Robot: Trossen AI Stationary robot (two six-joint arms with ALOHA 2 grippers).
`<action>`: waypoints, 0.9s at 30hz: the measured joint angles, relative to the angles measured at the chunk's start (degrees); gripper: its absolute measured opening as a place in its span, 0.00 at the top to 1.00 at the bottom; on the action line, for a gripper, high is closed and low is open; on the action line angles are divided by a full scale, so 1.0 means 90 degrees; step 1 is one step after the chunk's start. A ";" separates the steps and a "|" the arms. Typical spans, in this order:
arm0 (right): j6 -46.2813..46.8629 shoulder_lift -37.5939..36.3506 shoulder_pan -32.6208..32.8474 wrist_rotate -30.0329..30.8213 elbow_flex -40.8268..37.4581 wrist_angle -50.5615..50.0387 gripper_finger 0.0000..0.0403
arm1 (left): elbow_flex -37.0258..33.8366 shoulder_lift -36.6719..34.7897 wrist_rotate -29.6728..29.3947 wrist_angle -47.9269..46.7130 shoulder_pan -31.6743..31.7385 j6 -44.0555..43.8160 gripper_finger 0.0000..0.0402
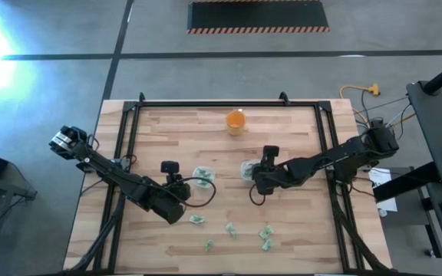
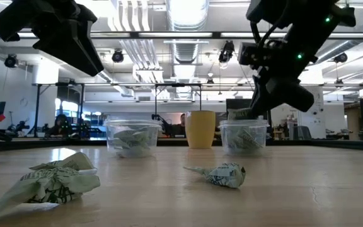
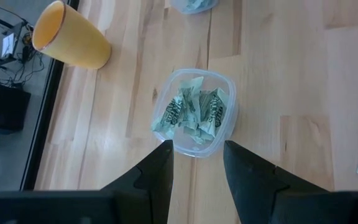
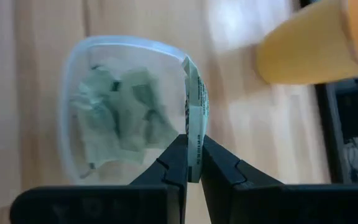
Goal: Pick and place items into bin
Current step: Put the green sweetener bag into the right transparent food container
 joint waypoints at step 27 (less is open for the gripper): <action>-0.0397 0.0339 -0.0010 -0.0195 -0.0002 0.0422 0.75 | -0.0002 0.0000 -0.0010 0.0010 0.0000 0.0001 0.69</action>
